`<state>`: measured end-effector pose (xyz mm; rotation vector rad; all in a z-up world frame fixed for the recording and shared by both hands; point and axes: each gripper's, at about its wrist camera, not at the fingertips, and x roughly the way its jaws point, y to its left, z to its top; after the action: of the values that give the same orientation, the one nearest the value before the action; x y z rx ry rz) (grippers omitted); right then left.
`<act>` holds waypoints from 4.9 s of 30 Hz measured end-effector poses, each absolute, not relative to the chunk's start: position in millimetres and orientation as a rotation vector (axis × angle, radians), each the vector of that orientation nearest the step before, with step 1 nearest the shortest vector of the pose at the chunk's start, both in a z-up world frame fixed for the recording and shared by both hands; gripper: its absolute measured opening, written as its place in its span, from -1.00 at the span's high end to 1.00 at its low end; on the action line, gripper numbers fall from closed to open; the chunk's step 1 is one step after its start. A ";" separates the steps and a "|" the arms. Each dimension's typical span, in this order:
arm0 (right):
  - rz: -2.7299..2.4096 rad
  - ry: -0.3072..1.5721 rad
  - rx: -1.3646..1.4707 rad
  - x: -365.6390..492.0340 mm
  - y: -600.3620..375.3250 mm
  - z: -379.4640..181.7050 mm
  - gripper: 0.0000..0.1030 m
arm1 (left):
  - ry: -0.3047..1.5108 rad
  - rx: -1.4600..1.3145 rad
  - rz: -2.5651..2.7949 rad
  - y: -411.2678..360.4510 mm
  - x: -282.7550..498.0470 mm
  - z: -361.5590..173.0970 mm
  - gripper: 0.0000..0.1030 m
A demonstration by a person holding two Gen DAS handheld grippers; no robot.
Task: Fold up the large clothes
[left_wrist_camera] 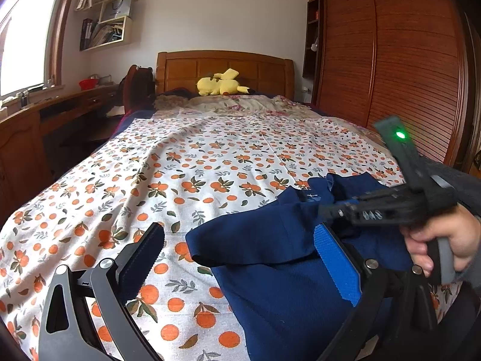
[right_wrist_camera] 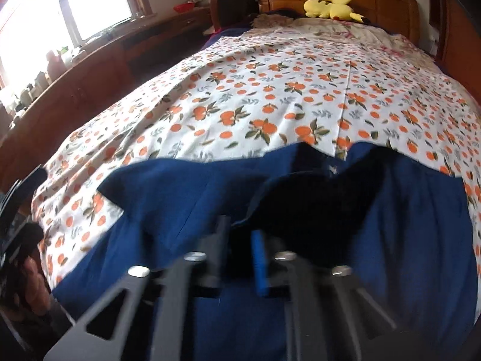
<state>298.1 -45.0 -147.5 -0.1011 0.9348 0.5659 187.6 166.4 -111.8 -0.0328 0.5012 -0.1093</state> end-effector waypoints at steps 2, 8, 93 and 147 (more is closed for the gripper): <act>0.579 0.939 -0.066 311.1 -44.3 -145.8 0.93 | 0.501 -0.034 -0.109 166.9 187.3 -111.7 -0.95; 0.513 0.820 -0.122 351.1 -34.8 -124.1 0.94 | 0.496 -0.036 -0.109 166.8 186.5 -110.2 -0.95; 0.208 0.896 -0.127 296.1 -308.4 -139.3 0.13 | 0.614 0.065 -0.300 13.7 181.9 -153.9 -0.95; 0.837 0.570 -0.083 181.8 -66.7 -31.7 0.89 | 0.584 0.031 -0.134 127.1 87.5 -111.4 -0.95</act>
<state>181.8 -66.7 -31.7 -0.0826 0.5696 0.8368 87.5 127.1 -111.4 0.0312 0.5838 -0.1344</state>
